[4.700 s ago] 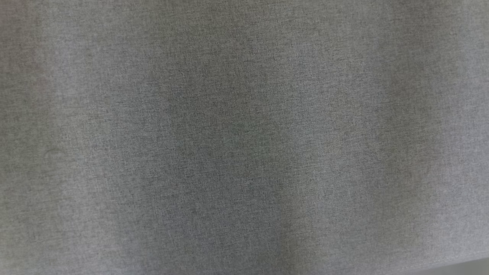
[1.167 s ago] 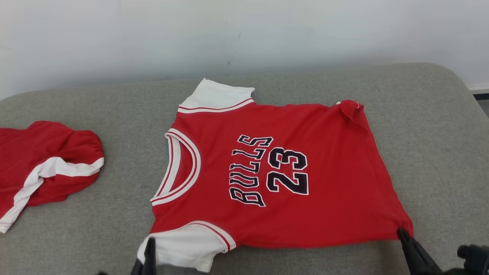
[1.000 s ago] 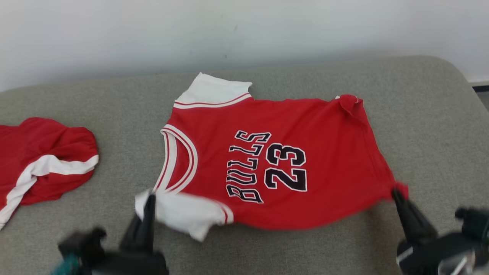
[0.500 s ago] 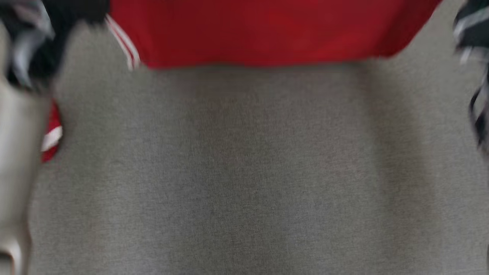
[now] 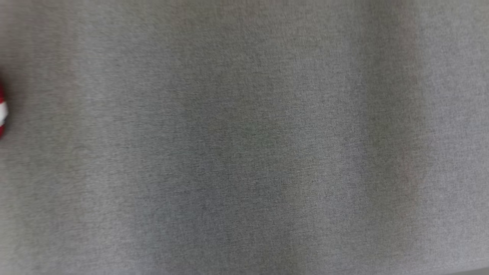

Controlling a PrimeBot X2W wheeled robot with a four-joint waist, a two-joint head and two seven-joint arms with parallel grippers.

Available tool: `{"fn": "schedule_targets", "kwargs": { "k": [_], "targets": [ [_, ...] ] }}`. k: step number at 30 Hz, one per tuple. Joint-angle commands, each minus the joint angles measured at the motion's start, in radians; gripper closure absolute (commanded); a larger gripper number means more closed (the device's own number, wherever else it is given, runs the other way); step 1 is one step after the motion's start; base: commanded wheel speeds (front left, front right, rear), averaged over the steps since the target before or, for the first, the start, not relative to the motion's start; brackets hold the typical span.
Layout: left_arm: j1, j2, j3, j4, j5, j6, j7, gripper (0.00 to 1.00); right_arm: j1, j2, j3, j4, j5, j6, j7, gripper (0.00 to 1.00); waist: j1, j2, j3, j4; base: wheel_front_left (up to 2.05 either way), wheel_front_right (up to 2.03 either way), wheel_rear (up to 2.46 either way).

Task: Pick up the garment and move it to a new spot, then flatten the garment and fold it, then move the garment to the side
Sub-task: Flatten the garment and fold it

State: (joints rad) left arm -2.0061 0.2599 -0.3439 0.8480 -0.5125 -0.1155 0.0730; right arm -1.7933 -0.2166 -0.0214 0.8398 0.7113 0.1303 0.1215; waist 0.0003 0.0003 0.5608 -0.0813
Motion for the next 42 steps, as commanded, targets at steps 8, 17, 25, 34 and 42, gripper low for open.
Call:
{"fn": "schedule_targets", "kwargs": {
  "k": [8,17,25,34,42],
  "targets": [
    [-0.114,-0.017,-0.029,0.2,0.015,-0.011,-0.087,1.0,-0.095,0.018,0.056,0.137,-0.036,0.0,-0.046,1.0,-0.0003,-0.0003,0.044,-0.02,0.0,0.0,0.0],
    [-0.16,-0.028,-0.062,0.302,-0.007,-0.013,-0.143,1.0,-0.127,-0.003,0.112,0.187,-0.016,0.0,-0.073,1.0,-0.0003,-0.0003,0.065,-0.004,0.0,0.0,0.0],
    [-0.169,-0.033,-0.105,0.322,-0.037,-0.014,-0.168,1.0,-0.152,-0.013,0.169,0.211,-0.009,0.0,-0.096,1.0,-0.0003,-0.0003,0.072,0.007,0.0,0.0,0.0],
    [-0.119,-0.022,-0.142,0.315,-0.098,-0.014,-0.206,1.0,-0.12,-0.035,0.235,0.206,0.021,0.0,-0.115,1.0,-0.0003,-0.0003,0.071,0.013,0.0,0.0,0.0],
    [0.046,0.011,-0.186,0.21,-0.204,-0.014,-0.263,1.0,0.008,-0.051,0.31,0.119,0.09,0.0,-0.132,1.0,-0.0003,-0.0003,0.015,0.018,0.0,0.0,0.0]
  ]
}}
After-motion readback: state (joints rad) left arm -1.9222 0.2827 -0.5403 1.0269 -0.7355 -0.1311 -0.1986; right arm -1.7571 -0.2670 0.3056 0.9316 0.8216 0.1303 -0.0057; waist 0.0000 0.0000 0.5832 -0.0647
